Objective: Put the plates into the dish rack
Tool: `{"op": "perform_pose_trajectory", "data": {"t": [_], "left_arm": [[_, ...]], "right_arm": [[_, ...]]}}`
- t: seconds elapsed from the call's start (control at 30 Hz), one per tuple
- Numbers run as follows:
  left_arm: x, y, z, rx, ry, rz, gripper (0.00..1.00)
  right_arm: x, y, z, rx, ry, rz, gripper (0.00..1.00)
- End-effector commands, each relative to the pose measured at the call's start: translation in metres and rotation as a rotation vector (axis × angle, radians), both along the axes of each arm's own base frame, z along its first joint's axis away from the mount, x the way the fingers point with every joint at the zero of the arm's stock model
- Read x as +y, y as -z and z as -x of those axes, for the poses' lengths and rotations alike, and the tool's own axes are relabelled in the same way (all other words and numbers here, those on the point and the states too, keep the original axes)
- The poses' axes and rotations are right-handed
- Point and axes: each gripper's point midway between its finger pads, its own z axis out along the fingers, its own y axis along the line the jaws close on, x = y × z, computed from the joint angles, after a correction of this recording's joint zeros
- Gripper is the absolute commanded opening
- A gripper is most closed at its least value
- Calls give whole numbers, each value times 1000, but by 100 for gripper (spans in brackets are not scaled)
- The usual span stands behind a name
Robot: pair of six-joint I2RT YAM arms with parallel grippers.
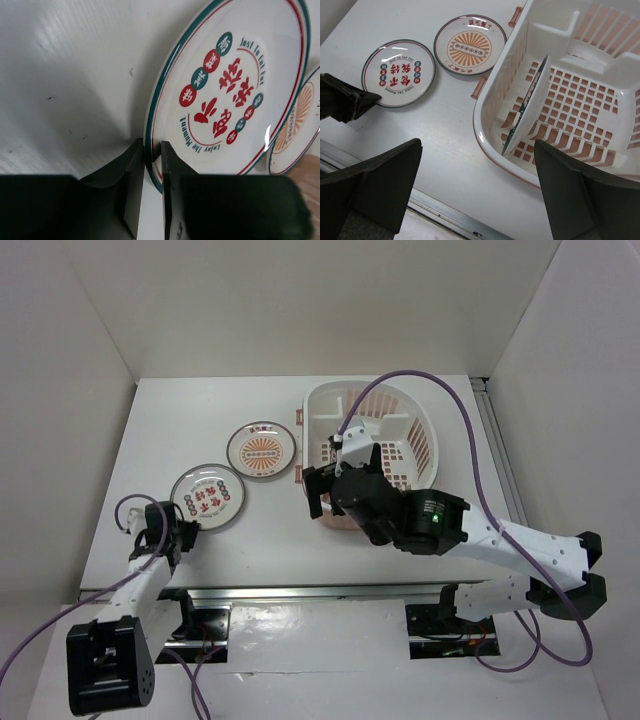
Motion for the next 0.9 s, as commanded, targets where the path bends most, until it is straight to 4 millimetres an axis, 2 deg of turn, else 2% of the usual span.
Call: {"op": "perform_pose_trajectory", "data": {"t": [0.0, 0.1, 0.17, 0.27, 0.33, 0.4, 0.47, 0.5, 0.57, 0.63, 0.7, 0.73, 0.8, 0.83, 0.87], "left_arm": [[3, 15, 12, 67, -26, 7, 27], [3, 19, 15, 95, -41, 25, 23], [6, 18, 17, 106, -58, 20, 10], [10, 20, 21, 125, -79, 24, 0], [10, 21, 25, 146, -79, 28, 0], [13, 10, 22, 135, -80, 10, 0], [19, 6, 37, 204, -112, -22, 0], [24, -14, 32, 163, -134, -40, 0], [30, -33, 35, 136, -163, -65, 0], [35, -66, 34, 44, -160, -117, 0], [36, -87, 32, -12, -143, -145, 0], [37, -107, 29, -50, -119, -177, 0], [31, -131, 26, -114, -67, -190, 0], [31, -141, 25, -135, -35, -216, 0], [29, -161, 21, -189, -14, -237, 0]], "right_arm": [[1, -14, 5, -24, -21, -65, 100], [0, -16, 5, -24, -21, -65, 100], [1, -16, 6, -24, -33, -59, 100], [2, -14, 6, -25, -33, -60, 100], [2, -14, 6, -25, -33, -60, 100], [2, -14, 5, -29, -36, -52, 100], [7, -9, 4, -29, -39, -31, 100], [8, -11, 3, -33, -39, -43, 100], [13, -6, 3, -28, -47, -38, 100], [18, -5, 3, -28, -61, -38, 100], [24, -7, 3, -40, -80, -37, 100], [28, -10, 4, -43, -98, -50, 100], [36, -16, 1, -69, -136, -28, 100], [45, -23, 3, -84, -181, -51, 100], [49, -32, 5, -103, -207, -67, 100]]}}
